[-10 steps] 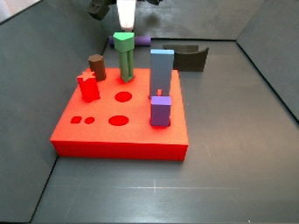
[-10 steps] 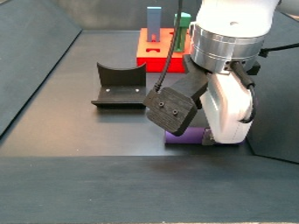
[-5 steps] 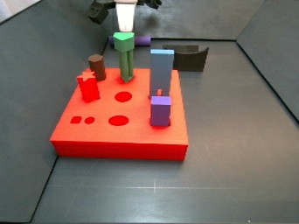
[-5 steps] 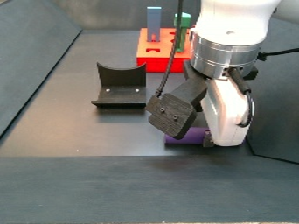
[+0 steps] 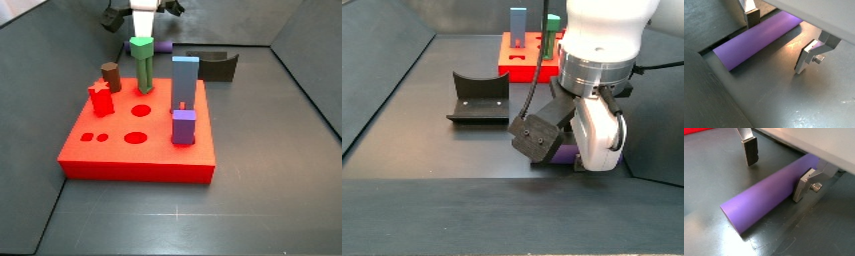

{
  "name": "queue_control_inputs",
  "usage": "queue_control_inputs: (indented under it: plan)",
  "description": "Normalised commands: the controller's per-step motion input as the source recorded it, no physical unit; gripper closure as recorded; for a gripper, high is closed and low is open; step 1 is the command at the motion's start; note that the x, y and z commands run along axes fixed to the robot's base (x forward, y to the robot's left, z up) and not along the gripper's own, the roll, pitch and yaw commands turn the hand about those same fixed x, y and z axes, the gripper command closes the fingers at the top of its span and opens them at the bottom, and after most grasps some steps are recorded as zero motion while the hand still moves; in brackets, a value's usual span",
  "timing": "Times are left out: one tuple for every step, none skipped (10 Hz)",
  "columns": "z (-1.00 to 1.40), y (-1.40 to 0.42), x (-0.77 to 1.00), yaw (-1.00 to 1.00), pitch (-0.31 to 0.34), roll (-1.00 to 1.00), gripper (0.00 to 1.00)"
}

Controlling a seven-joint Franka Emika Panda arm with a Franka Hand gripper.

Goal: Pick up the round object. Move up. Place the round object on the fixture. Regrasp the round object. Move to above the board. Insert the round object.
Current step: Pick up the round object.

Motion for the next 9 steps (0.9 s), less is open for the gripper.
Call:
queue_control_inputs:
  plan:
    - [0.0,0.0,0.0,0.0,-0.006,0.0,0.0]
    - [0.0,0.0,0.0,0.0,0.0,0.0,0.0]
    - [0.0,0.0,0.0,0.0,0.0,0.0,1.0]
    - [0.0,0.0,0.0,0.0,0.0,0.0,1.0]
    - [0.0,0.0,0.0,0.0,0.0,0.0,1.0]
    - [0.0,0.0,0.0,0.0,0.0,0.0,1.0]
    - [0.0,0.0,0.0,0.0,0.0,0.0,1.0]
    - [0.0,0.0,0.0,0.0,0.0,0.0,1.0]
    - [0.0,0.0,0.0,0.0,0.0,0.0,1.0]
